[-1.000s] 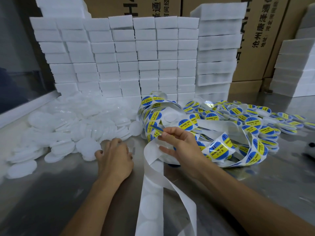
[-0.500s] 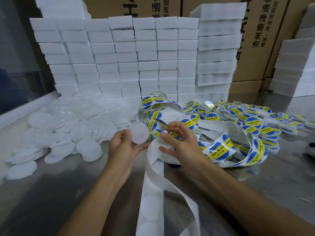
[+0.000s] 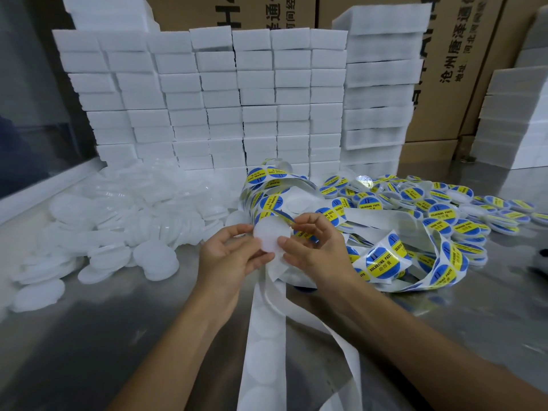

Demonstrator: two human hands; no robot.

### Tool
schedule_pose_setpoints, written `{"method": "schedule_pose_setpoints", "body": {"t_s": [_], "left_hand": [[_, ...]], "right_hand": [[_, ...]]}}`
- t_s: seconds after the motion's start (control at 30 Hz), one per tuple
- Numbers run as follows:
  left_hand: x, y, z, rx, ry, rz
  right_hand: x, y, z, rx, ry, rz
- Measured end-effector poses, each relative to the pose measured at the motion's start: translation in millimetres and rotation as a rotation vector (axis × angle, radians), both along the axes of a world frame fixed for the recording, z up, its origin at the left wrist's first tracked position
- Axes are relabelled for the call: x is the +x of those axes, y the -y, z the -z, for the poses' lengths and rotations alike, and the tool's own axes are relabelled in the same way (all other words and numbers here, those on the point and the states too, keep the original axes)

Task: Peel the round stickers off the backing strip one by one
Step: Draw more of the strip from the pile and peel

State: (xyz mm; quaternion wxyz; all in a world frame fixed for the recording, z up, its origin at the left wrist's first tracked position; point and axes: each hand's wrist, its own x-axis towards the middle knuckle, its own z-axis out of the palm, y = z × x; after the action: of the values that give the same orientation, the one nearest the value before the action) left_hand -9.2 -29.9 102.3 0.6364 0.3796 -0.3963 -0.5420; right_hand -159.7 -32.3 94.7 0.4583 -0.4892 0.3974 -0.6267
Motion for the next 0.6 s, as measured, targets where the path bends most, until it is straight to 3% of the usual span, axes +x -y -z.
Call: {"method": "schedule_pose_setpoints", "body": {"t_s": [0.17,0.3,0.6], "left_hand": [[6,3,3,0.055,-0.086,-0.069],[8,3,3,0.075,-0.124,-0.07],[7,2,3,0.057,-0.105,-0.006]], "right_hand": [[-6,0,-9,-0.003,0.066,0.079],[-9,-1,-14,0.066,0.088,0.0],[-5,-3,-10,0.1,0.0,-0.043]]}}
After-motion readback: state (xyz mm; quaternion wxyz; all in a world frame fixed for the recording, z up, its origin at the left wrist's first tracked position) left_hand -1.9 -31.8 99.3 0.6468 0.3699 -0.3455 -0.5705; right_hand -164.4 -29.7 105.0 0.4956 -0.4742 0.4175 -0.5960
